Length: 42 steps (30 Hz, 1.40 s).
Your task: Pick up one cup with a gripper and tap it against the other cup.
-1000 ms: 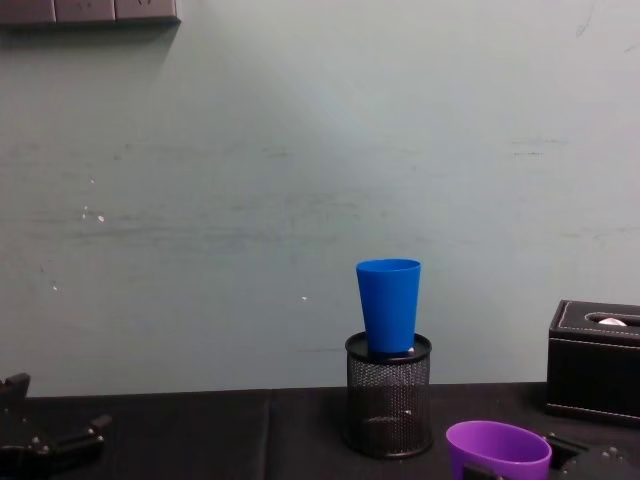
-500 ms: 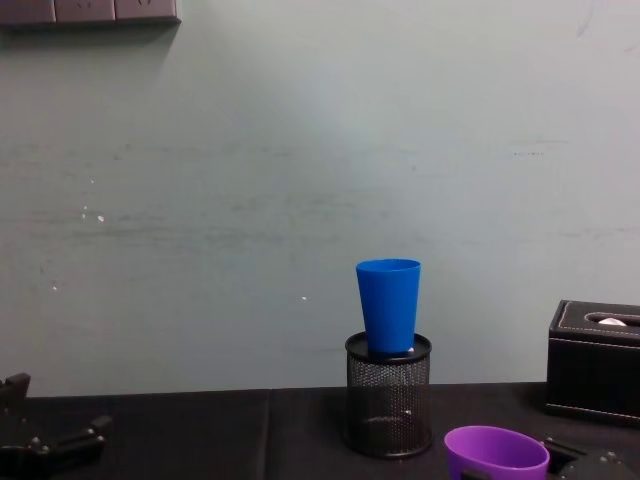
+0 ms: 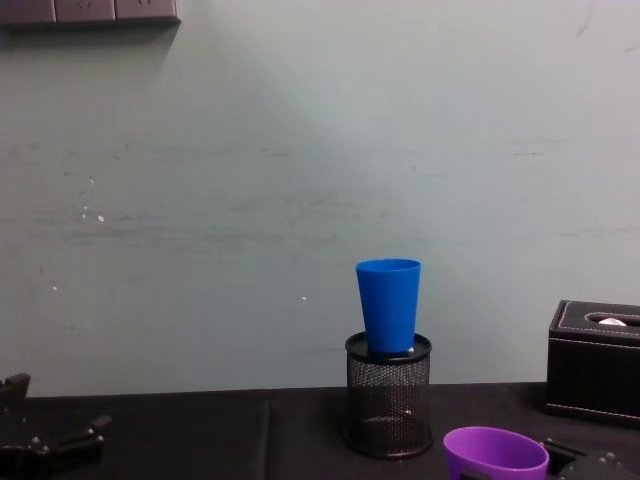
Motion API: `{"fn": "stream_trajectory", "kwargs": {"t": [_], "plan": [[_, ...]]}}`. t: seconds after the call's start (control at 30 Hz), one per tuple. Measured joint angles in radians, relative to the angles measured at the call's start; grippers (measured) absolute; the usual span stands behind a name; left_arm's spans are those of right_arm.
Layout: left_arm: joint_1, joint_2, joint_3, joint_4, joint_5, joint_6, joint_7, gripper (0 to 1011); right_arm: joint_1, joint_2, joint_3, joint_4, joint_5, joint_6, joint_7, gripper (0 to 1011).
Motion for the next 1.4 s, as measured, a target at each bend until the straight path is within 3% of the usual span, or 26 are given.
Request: {"fn": "stream_trajectory", "kwargs": {"t": [0.53, 0.93, 1.4], "plan": [[0.000, 0.000, 0.000, 0.000, 0.000, 0.000, 0.000, 1011, 0.000, 0.000, 0.000, -0.001, 0.000, 0.001, -0.001, 732], [0.000, 0.000, 0.000, 0.000, 0.000, 0.000, 0.000, 1011, 0.000, 0.000, 0.000, -0.001, 0.000, 0.001, -0.001, 1004], [0.000, 0.000, 0.000, 0.000, 0.000, 0.000, 0.000, 1011, 0.000, 0.000, 0.000, -0.001, 0.000, 0.001, -0.002, 1004]]}}
